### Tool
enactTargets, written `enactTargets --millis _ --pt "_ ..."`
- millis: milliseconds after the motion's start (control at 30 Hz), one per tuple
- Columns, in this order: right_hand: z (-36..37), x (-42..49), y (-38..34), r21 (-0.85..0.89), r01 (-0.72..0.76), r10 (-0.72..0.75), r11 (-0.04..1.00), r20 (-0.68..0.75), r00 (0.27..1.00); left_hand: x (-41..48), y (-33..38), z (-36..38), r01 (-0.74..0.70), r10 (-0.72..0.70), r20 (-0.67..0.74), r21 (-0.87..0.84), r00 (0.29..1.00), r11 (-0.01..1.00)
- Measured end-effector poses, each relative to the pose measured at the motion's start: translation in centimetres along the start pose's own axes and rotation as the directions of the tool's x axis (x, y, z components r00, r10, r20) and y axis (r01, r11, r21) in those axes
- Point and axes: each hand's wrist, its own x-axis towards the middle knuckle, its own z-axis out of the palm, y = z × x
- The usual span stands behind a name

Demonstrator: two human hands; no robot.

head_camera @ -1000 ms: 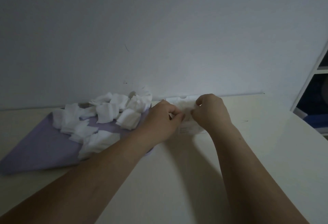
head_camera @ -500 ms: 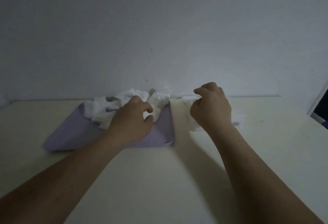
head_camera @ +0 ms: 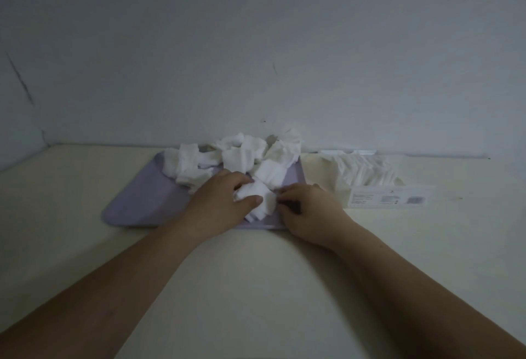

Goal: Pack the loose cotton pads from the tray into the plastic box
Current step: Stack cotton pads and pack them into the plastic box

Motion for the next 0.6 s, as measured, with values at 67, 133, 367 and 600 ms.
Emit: enactTargets --millis 67,133,367,600 --pt "0.2 0.2 0.2 0.066 -0.023 0.023 0.998 -0.001 1.000 0.3 0.4 0.5 -0.024 0.025 0.002 -0.100 1.000 0.995" --pt "0.1 0.2 0.1 0.122 -0.060 0.062 0.991 -0.006 0.998 0.5 0.6 0.9 -0.034 0.034 0.000 -0.200 0.999 0.979" --pt "1.0 1.0 0.8 0.204 -0.038 0.069 0.978 -0.144 0.987 0.5 0.0 0.8 -0.023 0.048 0.048 -0.420 0.998 0.907" --pt "1.4 1.3 1.3 0.397 -0.102 0.179 0.912 -0.163 0.970 1.1 -0.4 0.7 0.041 0.011 0.094 -0.526 0.995 0.850"
